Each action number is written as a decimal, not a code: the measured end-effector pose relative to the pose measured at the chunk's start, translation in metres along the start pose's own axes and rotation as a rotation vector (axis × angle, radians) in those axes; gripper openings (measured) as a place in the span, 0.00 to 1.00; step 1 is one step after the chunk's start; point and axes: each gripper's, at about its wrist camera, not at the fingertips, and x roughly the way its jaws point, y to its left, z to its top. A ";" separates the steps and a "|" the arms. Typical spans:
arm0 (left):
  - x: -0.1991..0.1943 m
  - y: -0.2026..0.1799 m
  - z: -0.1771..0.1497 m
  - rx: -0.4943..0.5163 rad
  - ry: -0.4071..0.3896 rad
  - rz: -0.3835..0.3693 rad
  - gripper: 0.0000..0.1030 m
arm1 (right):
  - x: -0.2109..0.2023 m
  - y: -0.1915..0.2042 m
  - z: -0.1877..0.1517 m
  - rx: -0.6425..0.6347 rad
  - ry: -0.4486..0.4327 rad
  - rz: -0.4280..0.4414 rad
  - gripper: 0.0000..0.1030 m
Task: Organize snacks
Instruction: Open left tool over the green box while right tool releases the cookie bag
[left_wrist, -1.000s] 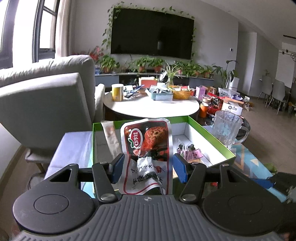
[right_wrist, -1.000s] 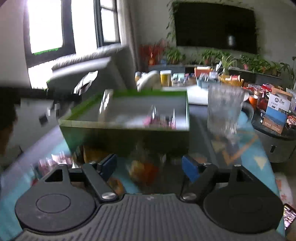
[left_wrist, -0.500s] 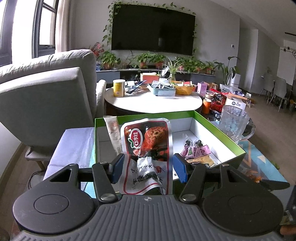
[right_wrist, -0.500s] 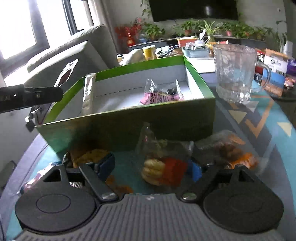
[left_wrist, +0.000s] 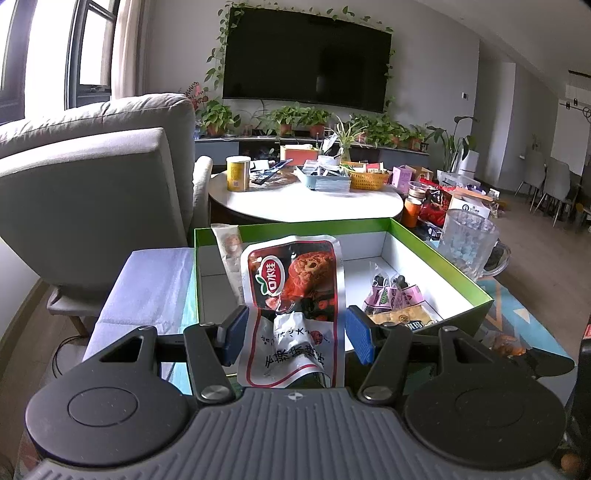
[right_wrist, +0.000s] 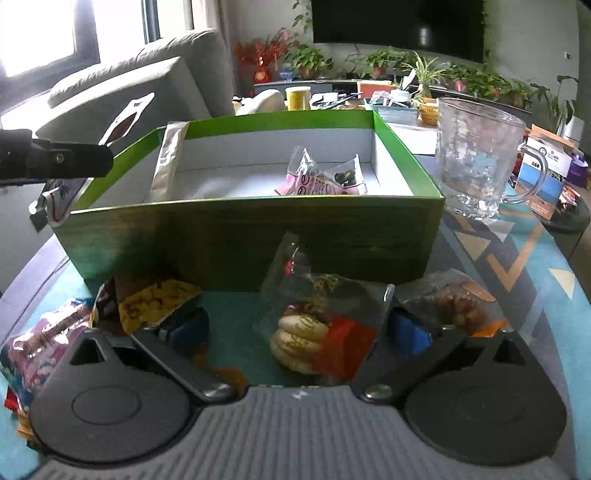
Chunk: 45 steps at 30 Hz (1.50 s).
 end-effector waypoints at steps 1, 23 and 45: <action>0.000 0.001 0.000 -0.002 -0.001 0.000 0.52 | 0.002 0.002 0.000 -0.018 0.005 -0.003 0.46; -0.045 -0.012 0.008 0.004 -0.078 0.005 0.52 | -0.070 0.001 0.020 -0.004 -0.303 -0.038 0.44; 0.041 0.005 0.019 0.003 0.010 0.067 0.53 | 0.002 -0.007 0.073 0.018 -0.288 -0.001 0.44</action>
